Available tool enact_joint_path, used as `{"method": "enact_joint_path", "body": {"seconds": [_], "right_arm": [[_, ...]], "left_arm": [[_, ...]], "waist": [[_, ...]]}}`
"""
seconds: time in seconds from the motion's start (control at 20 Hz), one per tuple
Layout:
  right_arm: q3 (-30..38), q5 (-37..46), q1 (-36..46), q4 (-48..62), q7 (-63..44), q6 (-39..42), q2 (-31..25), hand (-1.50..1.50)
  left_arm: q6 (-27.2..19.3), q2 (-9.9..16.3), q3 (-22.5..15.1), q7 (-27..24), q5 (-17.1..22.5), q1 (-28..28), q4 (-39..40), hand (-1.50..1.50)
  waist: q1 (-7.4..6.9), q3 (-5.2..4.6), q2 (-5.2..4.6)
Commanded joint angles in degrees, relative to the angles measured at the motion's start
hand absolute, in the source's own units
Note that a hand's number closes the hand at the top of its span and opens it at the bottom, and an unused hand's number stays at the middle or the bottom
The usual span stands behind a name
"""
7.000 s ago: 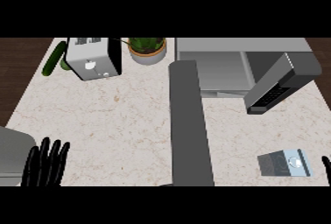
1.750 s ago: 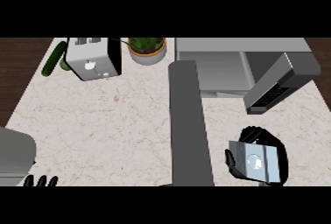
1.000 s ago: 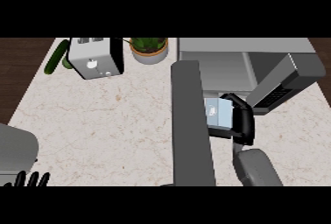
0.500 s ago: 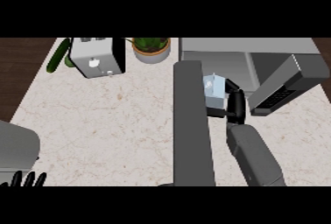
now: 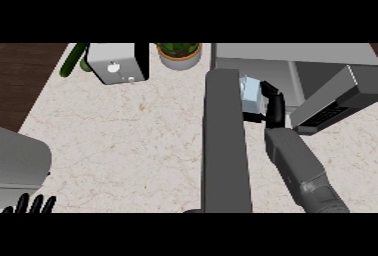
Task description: Pick up the milk, place it into the microwave and close the microwave
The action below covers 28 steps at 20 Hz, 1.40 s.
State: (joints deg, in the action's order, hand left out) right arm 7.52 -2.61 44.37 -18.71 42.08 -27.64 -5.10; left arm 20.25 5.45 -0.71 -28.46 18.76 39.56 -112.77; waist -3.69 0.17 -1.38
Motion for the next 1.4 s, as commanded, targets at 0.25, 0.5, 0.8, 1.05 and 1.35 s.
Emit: {"method": "enact_joint_path", "body": {"seconds": [0.25,0.5,0.8,1.05,1.35], "right_arm": [[0.1,3.2,4.7,8.7,2.9,-3.7,-4.7,1.5],[-0.8,5.3,7.9,9.8,4.0,-8.8,-6.6,1.5],[2.5,2.7,9.2,8.8,6.1,-9.3,-6.3,1.5],[3.7,2.5,11.3,8.3,7.8,-12.0,-7.2,1.5],[4.1,3.9,11.9,9.4,7.4,-23.2,-7.5,1.5]], "left_arm": [[0.7,0.9,0.1,1.2,0.5,-1.6,-0.7,-1.5],[1.2,1.5,0.8,1.2,0.7,-2.4,0.3,-1.5],[1.3,0.0,-0.5,-0.4,-0.4,-3.2,1.8,-1.5],[2.1,1.5,1.1,-0.2,0.3,-2.9,2.5,-1.5],[2.1,2.0,1.2,1.2,0.8,-5.0,3.5,-1.5]], "waist": [[-2.02,0.13,-1.08],[-3.08,0.14,-1.49],[-3.32,0.23,-1.71],[-4.26,0.2,-1.87],[-4.89,0.18,-2.57]]}}
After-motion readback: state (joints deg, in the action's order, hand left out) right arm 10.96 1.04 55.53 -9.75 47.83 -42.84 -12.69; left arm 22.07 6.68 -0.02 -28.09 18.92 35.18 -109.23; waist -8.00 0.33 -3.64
